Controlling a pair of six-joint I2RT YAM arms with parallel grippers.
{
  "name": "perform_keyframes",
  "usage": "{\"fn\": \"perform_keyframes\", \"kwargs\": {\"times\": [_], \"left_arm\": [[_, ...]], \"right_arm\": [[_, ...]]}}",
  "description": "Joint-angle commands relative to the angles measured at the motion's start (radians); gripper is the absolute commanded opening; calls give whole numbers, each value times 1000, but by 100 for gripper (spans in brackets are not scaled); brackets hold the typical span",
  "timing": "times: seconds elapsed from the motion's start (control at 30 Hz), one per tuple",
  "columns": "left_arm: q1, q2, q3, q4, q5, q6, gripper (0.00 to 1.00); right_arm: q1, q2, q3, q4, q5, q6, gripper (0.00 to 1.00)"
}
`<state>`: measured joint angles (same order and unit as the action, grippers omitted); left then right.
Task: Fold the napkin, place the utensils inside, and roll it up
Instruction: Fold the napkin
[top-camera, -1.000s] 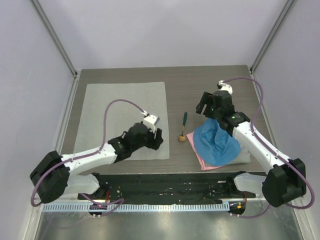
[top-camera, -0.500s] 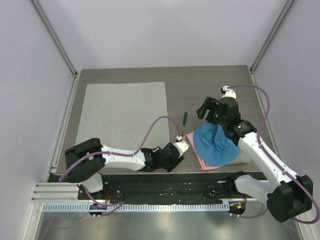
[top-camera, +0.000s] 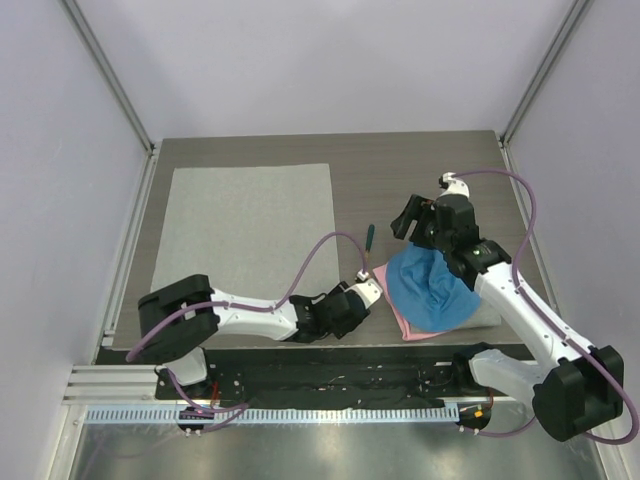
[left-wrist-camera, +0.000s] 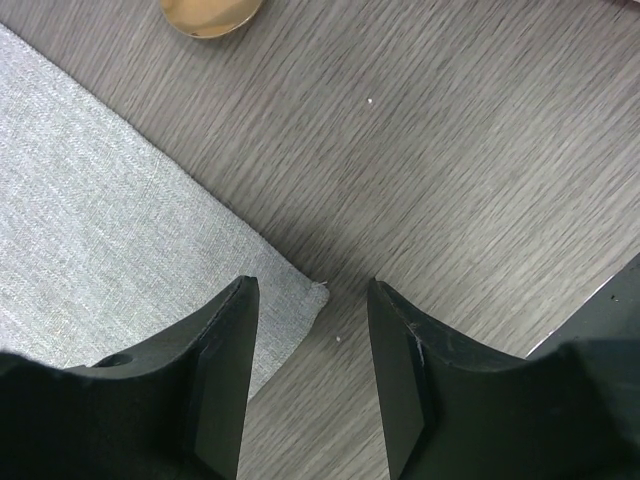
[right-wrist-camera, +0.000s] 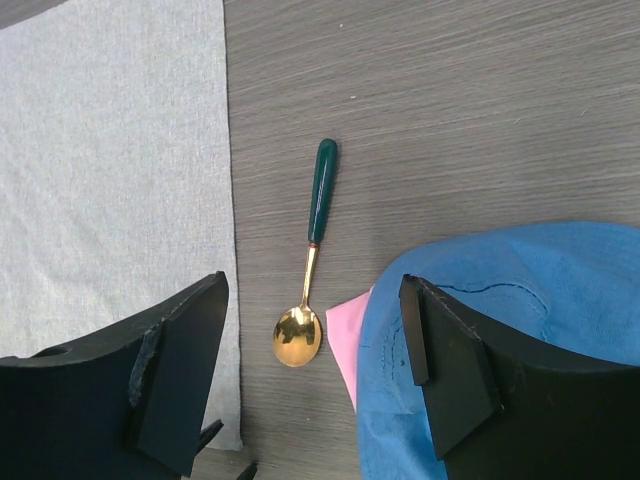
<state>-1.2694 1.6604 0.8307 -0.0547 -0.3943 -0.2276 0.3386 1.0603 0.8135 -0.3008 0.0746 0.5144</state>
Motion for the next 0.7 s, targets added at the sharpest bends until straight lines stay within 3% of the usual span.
{"fn": "perform_keyframes", "kwargs": {"times": [0.0, 0.33, 0.67], "left_arm": [[7, 25, 25, 19, -9, 2, 51], [36, 24, -7, 38, 64, -53, 47], [50, 18, -10, -10, 11, -113, 46]], "right_arm": [[0, 12, 9, 48, -21, 3, 78], [2, -23, 0, 42, -24, -10, 78], [2, -45, 0, 29, -15, -16, 78]]}}
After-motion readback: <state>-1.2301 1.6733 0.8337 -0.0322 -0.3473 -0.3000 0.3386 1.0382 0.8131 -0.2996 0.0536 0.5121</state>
